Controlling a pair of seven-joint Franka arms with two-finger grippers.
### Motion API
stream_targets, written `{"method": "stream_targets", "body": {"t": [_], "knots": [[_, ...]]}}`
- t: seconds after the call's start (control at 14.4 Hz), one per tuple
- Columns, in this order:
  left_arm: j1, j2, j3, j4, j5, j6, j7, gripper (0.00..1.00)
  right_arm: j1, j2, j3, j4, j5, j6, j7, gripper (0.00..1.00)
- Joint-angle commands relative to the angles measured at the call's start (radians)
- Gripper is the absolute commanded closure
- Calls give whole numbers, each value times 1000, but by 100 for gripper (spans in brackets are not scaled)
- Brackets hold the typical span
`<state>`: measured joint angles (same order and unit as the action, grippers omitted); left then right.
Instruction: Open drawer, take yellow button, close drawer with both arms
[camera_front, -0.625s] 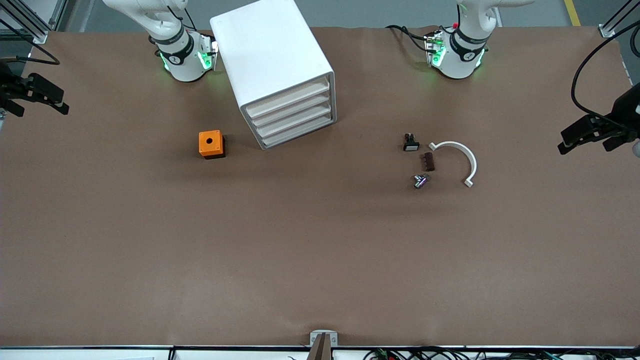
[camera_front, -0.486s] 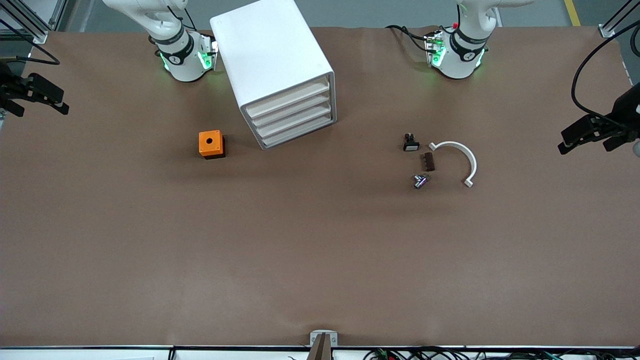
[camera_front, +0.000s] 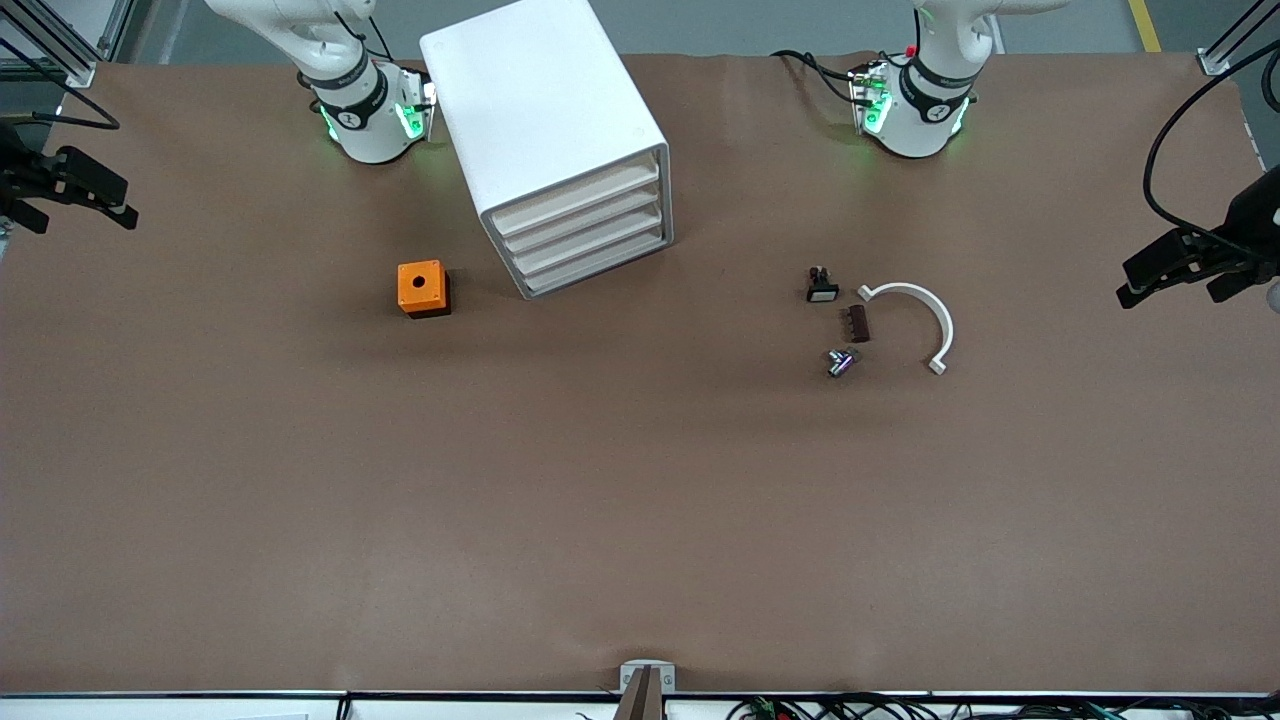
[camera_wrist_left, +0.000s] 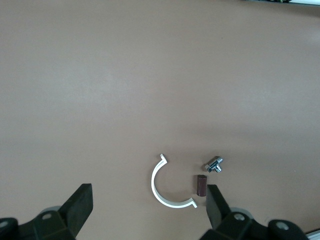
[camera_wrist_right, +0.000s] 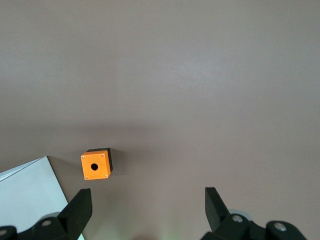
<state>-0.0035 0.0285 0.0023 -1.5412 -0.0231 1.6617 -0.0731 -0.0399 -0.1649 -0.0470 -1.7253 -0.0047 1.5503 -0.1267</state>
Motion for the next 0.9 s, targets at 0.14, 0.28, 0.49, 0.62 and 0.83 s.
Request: {"method": "stream_targets", "body": {"t": [0.14,0.28,0.49,0.62,0.83], "knots": [[2,-13,-7,15,-24,-63,-20,0,5,-13,-4,-3,-6,-3,-1,0],[5,-7,-42,15,-26,-80,-115,0,6,-13,-4,-3,-6,-3,-13,0],[-10,24,-48,18,-18,-96,-236,0,3,-13,-5,-3,-6,-1,-57,0],[-15,59,-68,15,-24,-97,-339,0,3,-13,-5,-3,-6,1,-56,0],[-16,132,-131,13,-25,-97,-502,0,3,-13,-5,-7,0,2,-56,0]]}}
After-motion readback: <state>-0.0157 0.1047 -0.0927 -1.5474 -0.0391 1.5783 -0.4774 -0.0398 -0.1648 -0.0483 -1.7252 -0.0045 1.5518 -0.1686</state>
